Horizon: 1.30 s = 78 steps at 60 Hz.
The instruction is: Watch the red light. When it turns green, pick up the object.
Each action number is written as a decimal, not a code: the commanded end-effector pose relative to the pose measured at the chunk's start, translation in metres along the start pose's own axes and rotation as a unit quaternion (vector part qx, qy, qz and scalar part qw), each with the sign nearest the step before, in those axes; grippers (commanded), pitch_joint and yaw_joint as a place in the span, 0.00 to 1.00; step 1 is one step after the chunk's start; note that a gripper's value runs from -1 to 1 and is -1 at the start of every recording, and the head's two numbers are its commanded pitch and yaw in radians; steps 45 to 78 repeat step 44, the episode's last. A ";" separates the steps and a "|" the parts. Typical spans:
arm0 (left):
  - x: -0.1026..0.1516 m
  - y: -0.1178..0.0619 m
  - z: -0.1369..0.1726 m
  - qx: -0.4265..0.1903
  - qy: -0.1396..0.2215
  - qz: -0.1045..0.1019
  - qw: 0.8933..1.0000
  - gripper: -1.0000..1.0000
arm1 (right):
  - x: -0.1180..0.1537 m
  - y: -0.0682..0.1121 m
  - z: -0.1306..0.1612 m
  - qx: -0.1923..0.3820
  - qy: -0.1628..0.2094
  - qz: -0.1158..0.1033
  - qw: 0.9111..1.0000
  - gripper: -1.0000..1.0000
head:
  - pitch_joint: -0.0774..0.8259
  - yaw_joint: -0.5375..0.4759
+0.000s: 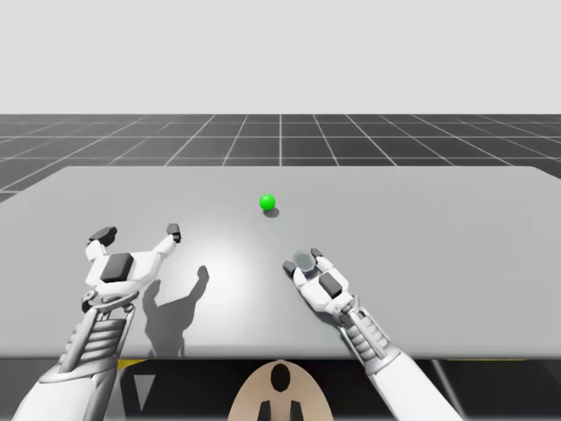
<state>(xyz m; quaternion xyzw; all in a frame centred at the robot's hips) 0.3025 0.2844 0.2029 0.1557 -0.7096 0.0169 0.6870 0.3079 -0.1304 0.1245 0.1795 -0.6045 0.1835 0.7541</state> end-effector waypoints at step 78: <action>-0.001 -0.001 -0.002 0.000 0.002 -0.001 1.000 0.00 | 0.226 0.033 0.049 0.019 -0.214 0.018 0.976 1.00 | 0.38 0.39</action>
